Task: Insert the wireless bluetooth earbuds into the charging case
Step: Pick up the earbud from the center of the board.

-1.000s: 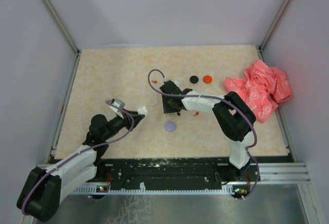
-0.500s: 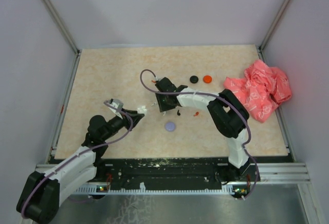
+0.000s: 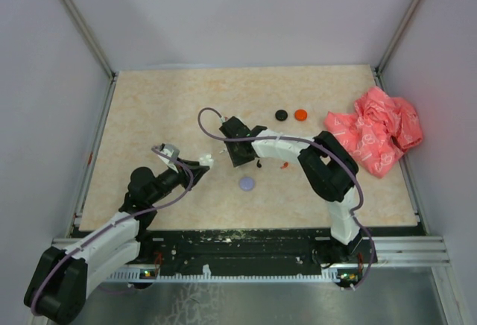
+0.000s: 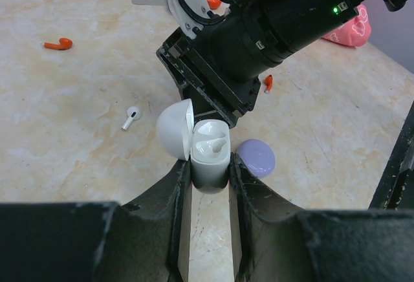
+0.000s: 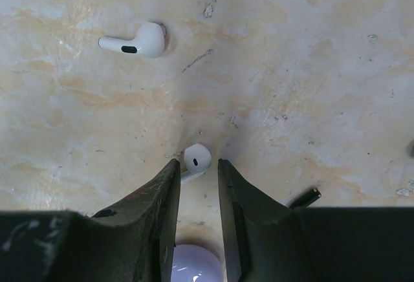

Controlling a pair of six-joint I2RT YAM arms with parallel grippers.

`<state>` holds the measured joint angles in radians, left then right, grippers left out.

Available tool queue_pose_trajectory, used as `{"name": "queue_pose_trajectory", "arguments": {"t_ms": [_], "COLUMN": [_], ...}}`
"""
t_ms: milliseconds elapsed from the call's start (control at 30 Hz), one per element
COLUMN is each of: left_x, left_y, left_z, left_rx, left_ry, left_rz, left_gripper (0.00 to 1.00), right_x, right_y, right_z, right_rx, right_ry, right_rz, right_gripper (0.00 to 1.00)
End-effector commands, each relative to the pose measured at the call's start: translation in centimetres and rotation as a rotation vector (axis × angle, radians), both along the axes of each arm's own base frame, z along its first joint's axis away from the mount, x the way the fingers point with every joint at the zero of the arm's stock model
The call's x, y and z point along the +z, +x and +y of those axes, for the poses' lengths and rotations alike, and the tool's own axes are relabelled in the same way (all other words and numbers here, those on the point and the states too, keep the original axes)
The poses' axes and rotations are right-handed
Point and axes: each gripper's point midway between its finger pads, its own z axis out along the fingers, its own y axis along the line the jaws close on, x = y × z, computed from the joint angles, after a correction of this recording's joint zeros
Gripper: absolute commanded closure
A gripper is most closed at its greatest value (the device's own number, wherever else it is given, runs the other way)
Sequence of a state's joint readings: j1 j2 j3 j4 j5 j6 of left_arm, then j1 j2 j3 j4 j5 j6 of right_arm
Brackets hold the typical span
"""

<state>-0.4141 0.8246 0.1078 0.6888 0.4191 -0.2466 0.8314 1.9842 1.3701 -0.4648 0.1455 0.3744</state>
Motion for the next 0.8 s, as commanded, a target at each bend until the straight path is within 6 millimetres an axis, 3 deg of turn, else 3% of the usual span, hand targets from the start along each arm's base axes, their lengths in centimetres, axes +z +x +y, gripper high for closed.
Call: {"name": "queue_pose_trajectory", "arguments": {"t_ms": [0,400,600,767], "left_x": [0.3,0.4,0.5,1.2], "left_y": [-0.2,-0.3,-0.4,-0.6], "left_z": [0.0,-0.1,-0.2,-0.4], "left_rx": [-0.010,-0.020,-0.028,-0.053], "left_ry": [-0.010,-0.011,-0.010,0.000], "left_rz": [-0.025,-0.032,-0.044,-0.089], "left_gripper": [0.99,0.99,0.99,0.99], "right_x": [0.7,1.0,4.5,8.5], "right_y": [1.1,1.1,1.5,1.5], "right_z": [1.1,1.0,0.9,0.5], "right_rx": [0.006,0.033,0.056,0.099], "right_ry": [0.004,-0.007,0.039,0.076], "right_rz": [-0.042,-0.050,-0.135,-0.230], "right_gripper": [0.71,0.85,0.91,0.94]}}
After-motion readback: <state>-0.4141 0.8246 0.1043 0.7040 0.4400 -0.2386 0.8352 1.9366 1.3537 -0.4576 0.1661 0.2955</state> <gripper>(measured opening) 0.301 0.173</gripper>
